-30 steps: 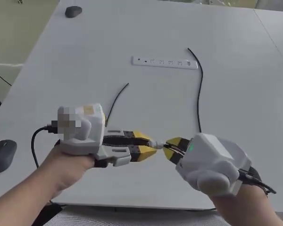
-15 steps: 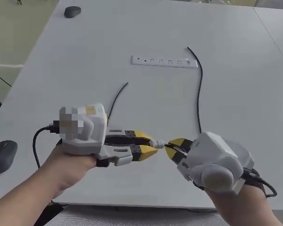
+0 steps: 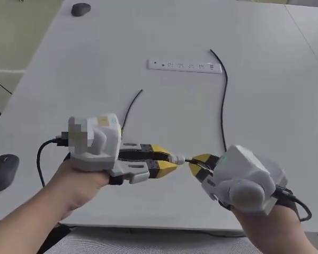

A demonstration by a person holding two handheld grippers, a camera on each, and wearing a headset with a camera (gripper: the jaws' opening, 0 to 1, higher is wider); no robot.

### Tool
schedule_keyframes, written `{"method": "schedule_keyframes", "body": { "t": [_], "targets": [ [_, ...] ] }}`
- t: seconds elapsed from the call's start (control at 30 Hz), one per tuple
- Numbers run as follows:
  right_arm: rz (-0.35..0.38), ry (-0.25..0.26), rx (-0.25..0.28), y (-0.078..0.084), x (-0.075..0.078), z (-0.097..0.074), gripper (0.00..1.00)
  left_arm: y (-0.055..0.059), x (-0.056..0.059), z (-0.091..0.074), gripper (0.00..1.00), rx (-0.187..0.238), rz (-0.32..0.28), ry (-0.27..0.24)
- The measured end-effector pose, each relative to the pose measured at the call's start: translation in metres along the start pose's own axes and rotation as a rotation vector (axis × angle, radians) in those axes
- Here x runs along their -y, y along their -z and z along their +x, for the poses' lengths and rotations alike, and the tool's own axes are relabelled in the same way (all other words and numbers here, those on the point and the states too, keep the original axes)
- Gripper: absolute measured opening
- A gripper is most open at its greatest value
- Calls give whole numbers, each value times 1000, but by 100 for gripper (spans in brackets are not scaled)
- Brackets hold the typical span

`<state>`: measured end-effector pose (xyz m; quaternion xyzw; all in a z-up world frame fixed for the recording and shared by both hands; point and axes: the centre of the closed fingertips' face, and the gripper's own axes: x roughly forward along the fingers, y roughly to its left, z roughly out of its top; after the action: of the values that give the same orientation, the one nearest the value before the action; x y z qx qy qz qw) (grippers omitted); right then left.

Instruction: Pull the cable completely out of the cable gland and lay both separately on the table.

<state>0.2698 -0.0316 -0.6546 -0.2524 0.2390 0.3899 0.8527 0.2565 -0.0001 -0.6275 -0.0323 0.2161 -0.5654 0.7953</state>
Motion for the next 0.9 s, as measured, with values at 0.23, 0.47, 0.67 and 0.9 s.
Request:
{"method": "schedule_keyframes", "body": {
  "t": [0.23, 0.47, 0.67, 0.9],
  "targets": [
    [38, 16, -25, 15, 7, 0, 0, 0, 1, -1, 14, 6, -5, 4],
    [155, 19, -37, 27, 9, 3, 0, 2, 5, 1, 14, 0, 0, 8],
    [205, 21, -50, 39, 9, 7, 0, 4, 7, 2, 14, -9, 4, 9],
    [315, 29, -58, 49, 11, 9, 0, 5, 8, 2, 14, -13, 2, 9]
  ]
}}
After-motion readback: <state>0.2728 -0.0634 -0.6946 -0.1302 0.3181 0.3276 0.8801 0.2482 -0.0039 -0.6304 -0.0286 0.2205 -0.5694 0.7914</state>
